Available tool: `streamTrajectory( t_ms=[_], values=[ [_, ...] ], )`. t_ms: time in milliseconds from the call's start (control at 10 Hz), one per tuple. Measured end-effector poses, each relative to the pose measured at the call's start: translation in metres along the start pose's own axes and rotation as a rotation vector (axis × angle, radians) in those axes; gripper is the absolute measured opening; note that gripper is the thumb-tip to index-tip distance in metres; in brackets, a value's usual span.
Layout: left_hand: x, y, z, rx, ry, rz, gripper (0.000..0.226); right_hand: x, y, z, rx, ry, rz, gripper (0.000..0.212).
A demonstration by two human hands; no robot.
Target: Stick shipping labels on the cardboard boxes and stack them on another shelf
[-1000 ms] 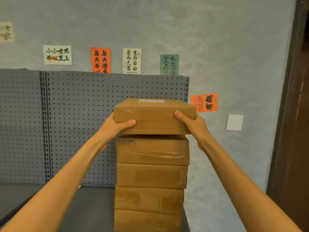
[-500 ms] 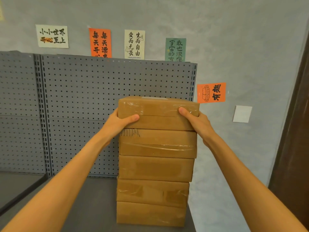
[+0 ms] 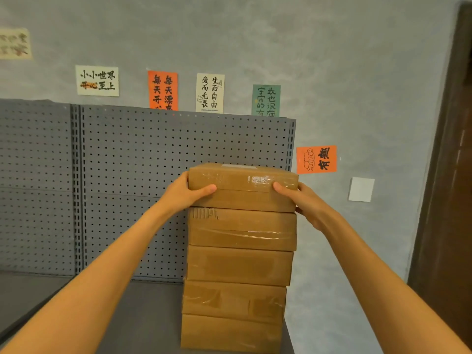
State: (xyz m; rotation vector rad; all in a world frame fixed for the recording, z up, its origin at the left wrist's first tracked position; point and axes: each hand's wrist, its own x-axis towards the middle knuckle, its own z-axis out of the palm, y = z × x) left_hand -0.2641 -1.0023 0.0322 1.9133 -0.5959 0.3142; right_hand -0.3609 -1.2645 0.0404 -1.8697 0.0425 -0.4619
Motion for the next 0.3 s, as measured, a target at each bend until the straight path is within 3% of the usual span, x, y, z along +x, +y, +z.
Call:
streamTrajectory(
  t_ms=[100,300],
  values=[
    [-0.01,0.004,-0.005,0.179,0.067,0.063,0.07,-0.015,-0.004,-0.001,-0.098,0.061,-0.023,0.072],
    [-0.042,-0.014,-0.008,0.698,0.317,0.181,0.045,-0.05,0.002,0.002,-0.431,0.234,-0.169,0.067]
  ],
)
